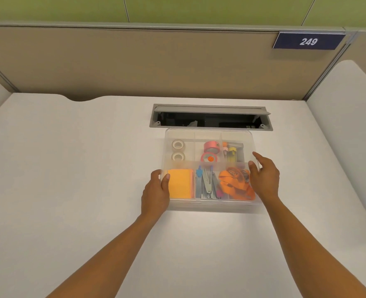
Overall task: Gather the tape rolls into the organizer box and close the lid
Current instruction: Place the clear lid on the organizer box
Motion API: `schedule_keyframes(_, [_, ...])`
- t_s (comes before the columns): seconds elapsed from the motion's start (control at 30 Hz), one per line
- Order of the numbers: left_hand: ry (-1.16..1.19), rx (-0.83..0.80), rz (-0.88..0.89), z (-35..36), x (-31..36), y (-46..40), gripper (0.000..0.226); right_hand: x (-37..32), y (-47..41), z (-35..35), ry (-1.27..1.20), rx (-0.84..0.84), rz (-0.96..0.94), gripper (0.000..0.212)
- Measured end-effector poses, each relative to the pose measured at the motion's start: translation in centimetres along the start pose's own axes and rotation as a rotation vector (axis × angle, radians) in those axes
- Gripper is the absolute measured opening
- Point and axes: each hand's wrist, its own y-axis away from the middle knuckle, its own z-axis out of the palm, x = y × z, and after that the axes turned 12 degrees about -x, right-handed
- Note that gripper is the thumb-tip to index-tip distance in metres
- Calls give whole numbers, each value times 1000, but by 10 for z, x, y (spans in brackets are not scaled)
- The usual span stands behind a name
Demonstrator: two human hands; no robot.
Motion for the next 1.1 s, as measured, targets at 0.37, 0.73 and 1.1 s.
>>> schedule_keyframes(0.37, [-19, -11, 1, -18, 8, -24, 61, -5, -13, -5, -28, -131, 42, 43])
schedule_keyframes(0.73, [-466, -80, 186, -17, 51, -111, 71, -22, -64, 11, 384, -260, -113, 66])
schedule_keyframes(1.1, [-535, -96, 180, -3, 44, -121, 73, -19, -69, 14, 356, -288, -91, 75])
